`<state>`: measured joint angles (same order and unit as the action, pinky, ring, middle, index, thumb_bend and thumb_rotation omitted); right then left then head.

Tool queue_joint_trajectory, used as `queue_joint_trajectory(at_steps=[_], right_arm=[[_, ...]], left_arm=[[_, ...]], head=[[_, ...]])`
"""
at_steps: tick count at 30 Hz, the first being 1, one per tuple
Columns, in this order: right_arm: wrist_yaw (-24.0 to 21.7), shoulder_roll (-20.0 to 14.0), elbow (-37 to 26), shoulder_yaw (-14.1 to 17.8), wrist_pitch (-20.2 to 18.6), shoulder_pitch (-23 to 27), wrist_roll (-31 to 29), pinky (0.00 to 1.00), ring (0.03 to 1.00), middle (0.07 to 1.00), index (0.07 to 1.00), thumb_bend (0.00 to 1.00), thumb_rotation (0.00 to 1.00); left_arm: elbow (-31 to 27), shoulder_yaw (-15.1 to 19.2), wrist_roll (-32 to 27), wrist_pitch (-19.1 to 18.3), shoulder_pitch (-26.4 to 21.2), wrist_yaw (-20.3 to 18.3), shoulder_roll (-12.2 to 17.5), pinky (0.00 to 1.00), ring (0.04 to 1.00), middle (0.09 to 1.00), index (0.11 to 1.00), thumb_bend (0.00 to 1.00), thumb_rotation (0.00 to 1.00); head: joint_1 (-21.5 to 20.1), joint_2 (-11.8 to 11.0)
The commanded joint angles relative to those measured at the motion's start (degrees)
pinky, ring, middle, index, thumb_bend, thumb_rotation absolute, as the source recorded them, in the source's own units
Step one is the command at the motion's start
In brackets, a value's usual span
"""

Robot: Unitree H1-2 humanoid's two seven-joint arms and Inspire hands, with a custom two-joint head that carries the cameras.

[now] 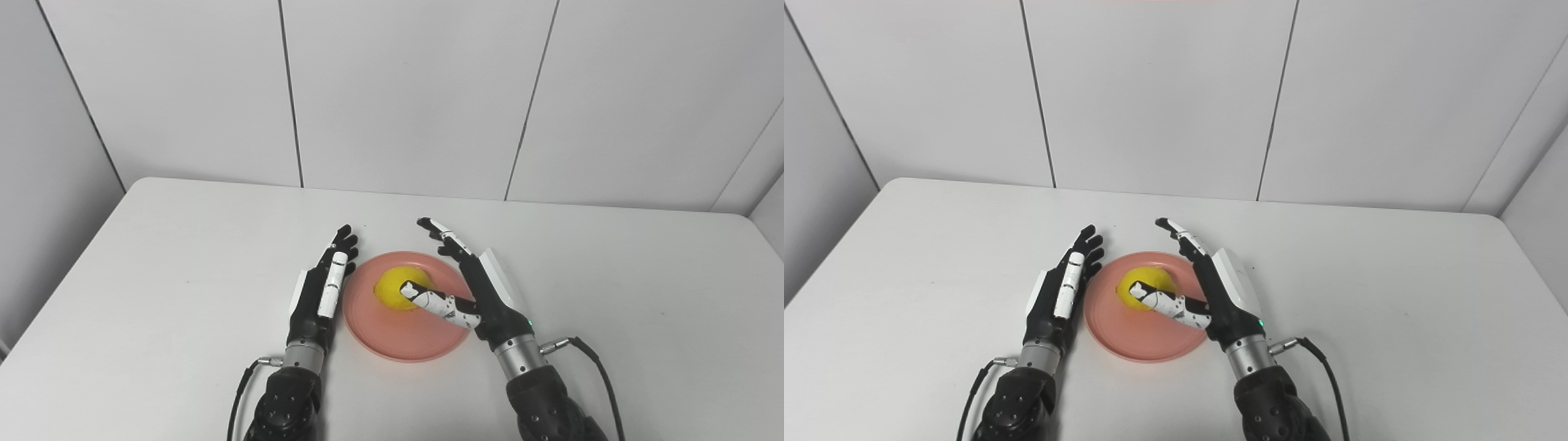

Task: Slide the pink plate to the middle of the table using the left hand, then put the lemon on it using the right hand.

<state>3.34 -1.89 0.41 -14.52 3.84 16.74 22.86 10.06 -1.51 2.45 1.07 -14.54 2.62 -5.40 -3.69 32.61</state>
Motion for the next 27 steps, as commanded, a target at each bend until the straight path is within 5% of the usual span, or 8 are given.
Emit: queue_joint_trajectory(at_steps=[1, 10, 17, 23, 27], right_arm=[[3.6, 0.5, -0.8, 2.4, 4.6, 0.2, -0.6, 0.87, 0.913, 0.914, 0.909, 0.66, 0.84], [4.8, 2.2, 3.7, 7.1, 6.1, -0.1, -6.4, 0.94, 0.976, 0.981, 0.970, 0.64, 0.99], [2.8, 3.5, 3.6, 8.2, 3.2, -0.8, -11.5, 1.00, 1.000, 1.000, 1.000, 0.64, 1.00], [3.1, 4.6, 7.7, 8.2, 5.7, -0.3, -12.7, 1.00, 1.000, 1.000, 1.000, 0.58, 1.00], [3.1, 5.1, 8.5, 8.1, 4.6, 0.1, -12.5, 1.00, 1.000, 1.000, 1.000, 0.65, 1.00]], left_arm=[[0.4, 1.0, 0.4, 1.6, -0.7, 1.3, 0.6, 0.99, 0.962, 0.957, 0.930, 0.54, 1.00], [1.2, 1.2, -0.5, 2.6, -1.1, 0.6, 1.1, 1.00, 0.988, 0.978, 0.966, 0.56, 1.00], [0.1, 1.1, -0.7, 1.1, -0.7, 0.1, 1.2, 1.00, 0.990, 0.986, 0.974, 0.56, 1.00], [-0.1, 0.7, -0.3, 1.3, -0.6, 0.1, 1.6, 1.00, 1.000, 0.999, 0.986, 0.58, 1.00], [0.0, 0.6, -0.4, 1.3, -0.8, -0.1, 1.8, 1.00, 1.000, 0.999, 0.990, 0.55, 1.00]], head=[[-0.1, 0.1], [0.2, 0.0], [-0.3, 0.3], [-0.4, 0.5], [-0.4, 0.7]])
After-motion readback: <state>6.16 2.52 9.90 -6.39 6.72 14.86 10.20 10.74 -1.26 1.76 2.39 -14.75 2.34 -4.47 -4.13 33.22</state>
